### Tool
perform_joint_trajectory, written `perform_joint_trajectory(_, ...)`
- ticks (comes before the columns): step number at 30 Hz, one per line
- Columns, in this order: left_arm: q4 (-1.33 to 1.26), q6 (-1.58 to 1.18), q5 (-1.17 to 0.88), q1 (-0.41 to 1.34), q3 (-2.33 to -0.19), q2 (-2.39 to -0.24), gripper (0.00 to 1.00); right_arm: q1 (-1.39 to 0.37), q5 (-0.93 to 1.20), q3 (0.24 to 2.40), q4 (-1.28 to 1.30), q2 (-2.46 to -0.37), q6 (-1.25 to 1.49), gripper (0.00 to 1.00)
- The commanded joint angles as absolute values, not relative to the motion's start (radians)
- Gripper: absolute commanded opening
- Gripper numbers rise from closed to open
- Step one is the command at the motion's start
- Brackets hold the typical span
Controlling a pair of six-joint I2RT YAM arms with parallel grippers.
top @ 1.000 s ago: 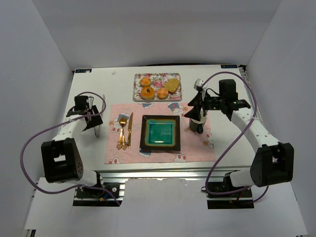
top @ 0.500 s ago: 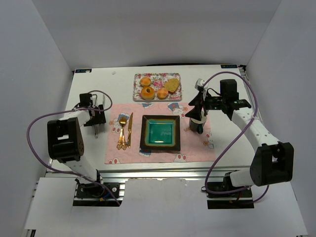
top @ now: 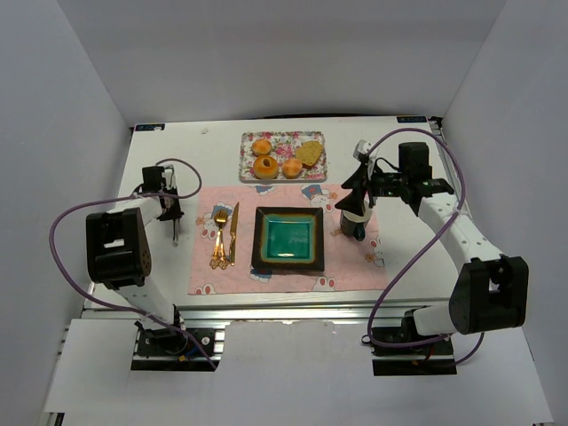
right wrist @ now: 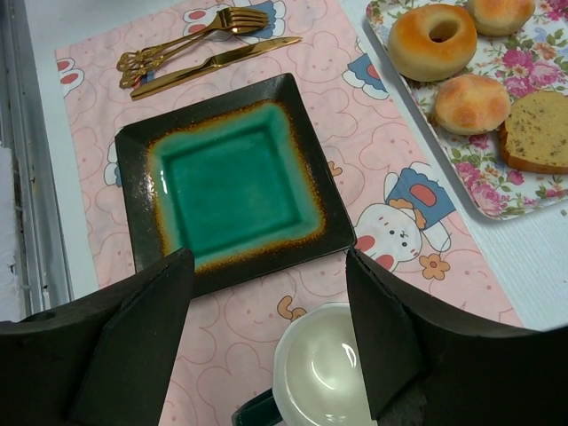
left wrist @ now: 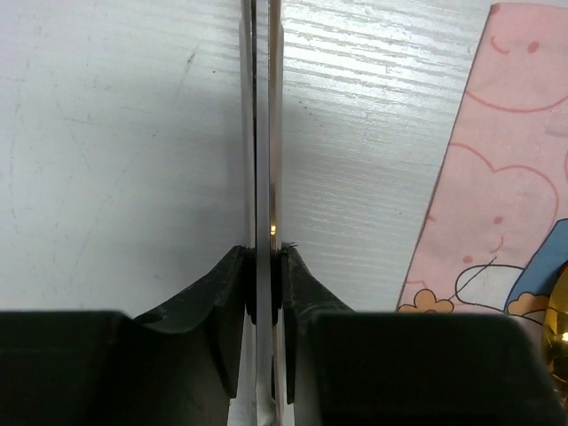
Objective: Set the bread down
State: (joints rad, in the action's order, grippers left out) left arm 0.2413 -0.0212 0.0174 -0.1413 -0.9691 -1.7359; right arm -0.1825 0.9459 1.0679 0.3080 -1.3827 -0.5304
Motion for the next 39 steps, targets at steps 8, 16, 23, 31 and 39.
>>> perform_joint_trajectory(8,0.272,-0.230,-0.182,-0.135,-1.028,-1.521,0.03,-0.161,0.974,1.088,0.298,-1.339,-0.522,0.74)
perform_joint_trajectory(16,0.120,-0.601,-0.374,0.064,-1.014,-1.401,0.22,-0.144,0.979,1.078,0.291,-1.325,-0.509,0.74)
perform_joint_trajectory(23,0.156,-0.635,-0.354,0.167,-1.121,-1.440,0.38,-0.137,0.996,1.080,0.288,-1.321,-0.503,0.74)
perform_joint_trajectory(31,0.212,-0.640,-0.360,0.248,-1.206,-1.540,0.43,-0.129,0.996,1.072,0.281,-1.305,-0.503,0.75)
perform_joint_trajectory(39,0.192,-0.728,-0.337,0.308,-1.207,-1.571,0.44,-0.120,1.000,1.058,0.275,-1.299,-0.499,0.75)
